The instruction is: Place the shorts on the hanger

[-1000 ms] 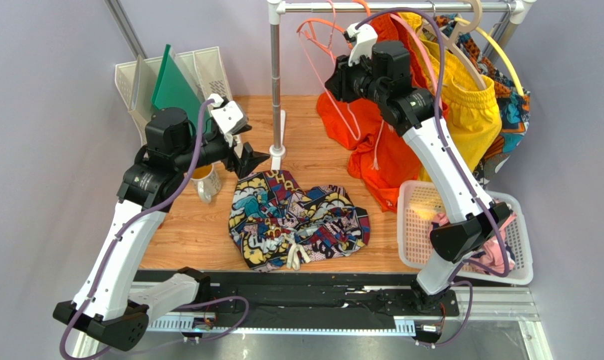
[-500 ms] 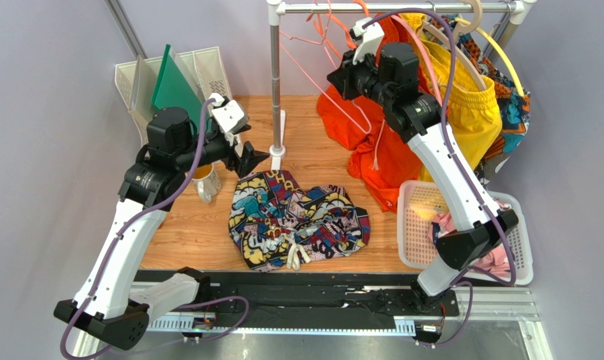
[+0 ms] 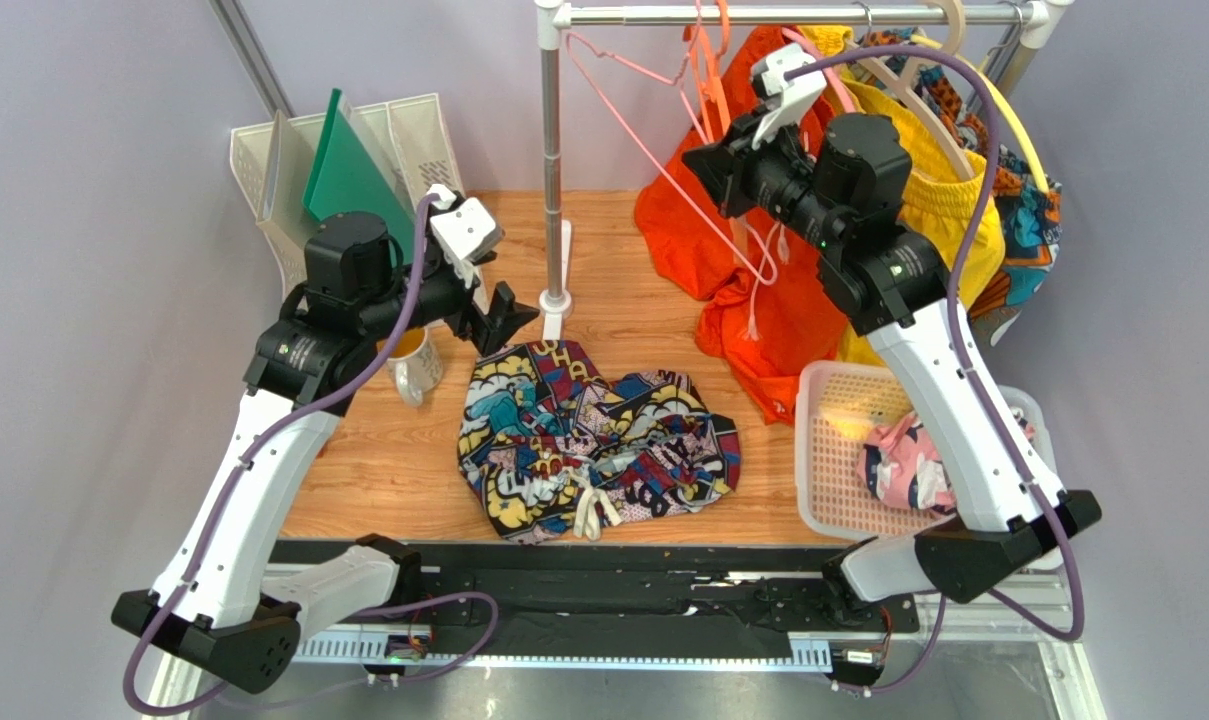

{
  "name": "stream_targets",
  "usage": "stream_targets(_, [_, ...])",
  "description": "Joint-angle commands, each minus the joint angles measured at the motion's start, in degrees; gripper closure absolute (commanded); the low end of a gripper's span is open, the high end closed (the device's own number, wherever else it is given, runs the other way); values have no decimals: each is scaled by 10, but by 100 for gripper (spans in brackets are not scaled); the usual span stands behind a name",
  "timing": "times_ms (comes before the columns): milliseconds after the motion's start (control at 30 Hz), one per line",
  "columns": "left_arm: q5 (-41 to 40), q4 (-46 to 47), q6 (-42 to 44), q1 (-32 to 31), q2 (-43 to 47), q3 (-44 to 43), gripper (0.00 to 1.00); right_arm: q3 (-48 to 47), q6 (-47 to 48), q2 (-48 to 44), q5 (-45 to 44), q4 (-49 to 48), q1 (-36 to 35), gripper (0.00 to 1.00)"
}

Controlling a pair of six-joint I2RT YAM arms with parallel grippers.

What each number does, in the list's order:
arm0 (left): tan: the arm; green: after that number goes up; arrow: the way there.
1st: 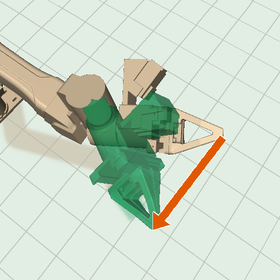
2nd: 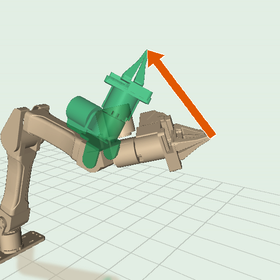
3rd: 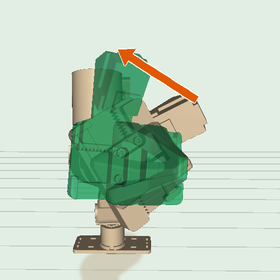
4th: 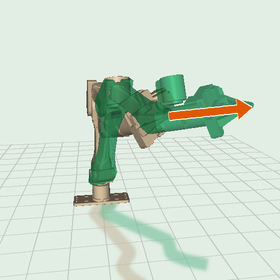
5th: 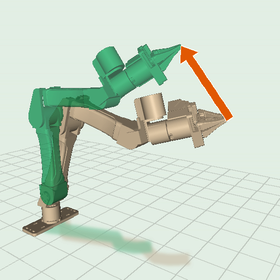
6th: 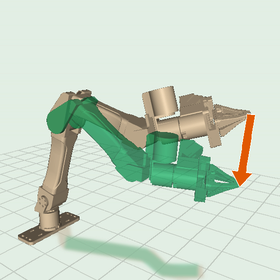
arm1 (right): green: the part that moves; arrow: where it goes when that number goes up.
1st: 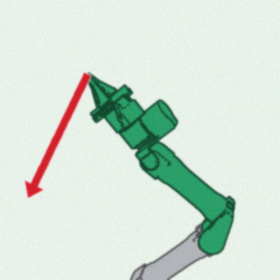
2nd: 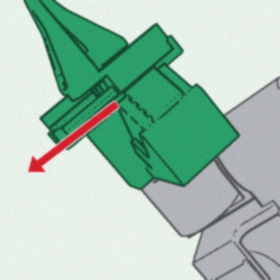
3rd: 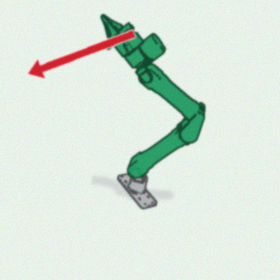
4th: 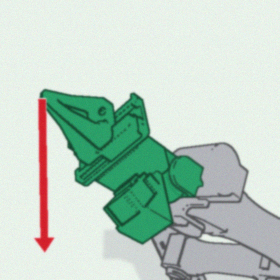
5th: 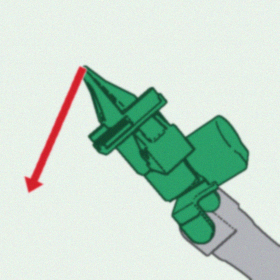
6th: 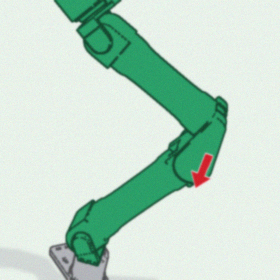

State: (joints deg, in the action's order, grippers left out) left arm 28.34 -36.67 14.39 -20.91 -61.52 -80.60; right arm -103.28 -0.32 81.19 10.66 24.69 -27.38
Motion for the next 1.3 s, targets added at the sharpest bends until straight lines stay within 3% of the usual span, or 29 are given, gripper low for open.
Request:
stream_targets(0, [17,-46,14,3,-5,-18,1,48,20,-77,22,54,-3,100])
stream_targets(200, [50,-59,17,3,15,15,1,165,43,-191,112,131,-5,100])
stream_targets(433, [173,-94,130,3,45,68,5,301,188,-312,291,242,-7,100])
stream_targets(633, [227,-90,215,-8,79,142,11,360,240,-377,357,248,-7,100])
stream_targets(700, [231,-90,238,-22,86,166,12,361,247,-379,379,254,-7,100])
stream_targets(833, [197,-91,259,-108,86,188,17,367,267,-376,412,258,-7,100])
stream_targets(900, [170,-89,259,-134,79,193,27,371,270,-376,432,257,-9,100])
stream_targets(967, [161,-86,249,-152,68,194,52,373,289,-373,438,261,-10,100])
stream_targets(1000, [160,-87,239,-153,62,192,66,375,294,-372,437,265,-13,100])
stream_targets(1033, [160,-89,235,-155,61,191,97,376,303,-371,436,267,-13,100])
stream_targets(1100, [152,-89,223,-155,58,190,100,376,312,-365,429,277,-15,98])
stream_targets(1133, [148,-89,219,-154,58,192,100,375,319,-354,428,284,-15,92])
stream_targets(1167, [144,-90,216,-154,58,192,100,366,330,-347,428,291,-15,83])
stream_targets(1200, [142,-90,213,-155,58,193,100,360,334,-338,433,305,-17,65])
stream_targets(1267, [136,-93,209,-155,56,194,100,341,324,-314,437,305,-22,47])
